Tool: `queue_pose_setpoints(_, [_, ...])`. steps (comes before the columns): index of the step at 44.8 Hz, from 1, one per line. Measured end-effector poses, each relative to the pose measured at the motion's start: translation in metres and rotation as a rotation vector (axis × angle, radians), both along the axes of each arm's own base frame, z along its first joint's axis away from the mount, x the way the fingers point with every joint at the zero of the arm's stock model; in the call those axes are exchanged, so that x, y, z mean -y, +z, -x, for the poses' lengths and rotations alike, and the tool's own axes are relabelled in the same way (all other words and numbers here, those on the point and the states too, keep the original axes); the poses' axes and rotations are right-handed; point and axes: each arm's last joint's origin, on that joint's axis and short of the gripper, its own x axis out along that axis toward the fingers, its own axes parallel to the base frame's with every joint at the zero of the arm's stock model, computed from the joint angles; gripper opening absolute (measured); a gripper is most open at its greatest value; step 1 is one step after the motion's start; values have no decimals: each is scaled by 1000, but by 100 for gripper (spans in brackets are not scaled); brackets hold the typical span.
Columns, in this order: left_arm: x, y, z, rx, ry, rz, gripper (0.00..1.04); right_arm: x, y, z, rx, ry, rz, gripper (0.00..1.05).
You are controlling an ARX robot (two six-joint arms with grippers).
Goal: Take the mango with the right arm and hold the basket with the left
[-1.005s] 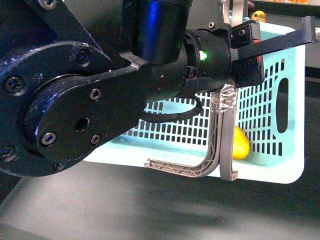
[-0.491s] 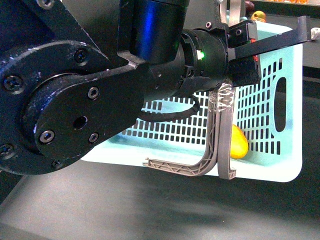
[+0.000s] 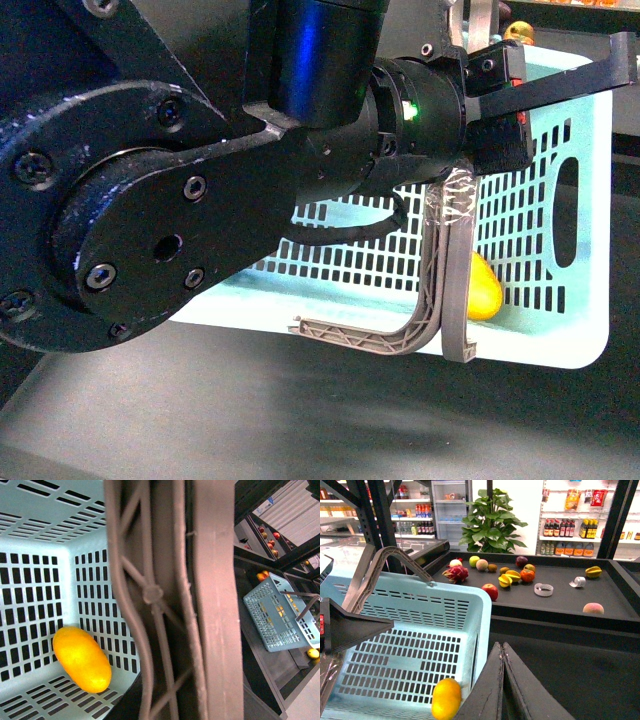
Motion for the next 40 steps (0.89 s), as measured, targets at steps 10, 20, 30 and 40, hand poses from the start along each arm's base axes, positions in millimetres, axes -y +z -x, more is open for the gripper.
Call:
queue_pose_setpoints(10, [0, 0, 0, 0, 0, 0, 15, 0, 0, 0, 0, 0, 2, 35])
queue_pose_setpoints(20, [-2, -2, -5, 87, 212, -104, 15, 0, 0, 0, 0, 0, 2, 70])
queue_pose_setpoints(30, [-11, 9, -39, 58, 503, -58, 15, 0, 0, 0, 1, 0, 1, 98])
queue_pose_setpoints(40, [-44, 8, -77, -120, 818, 199, 15, 0, 0, 0, 1, 0, 1, 97])
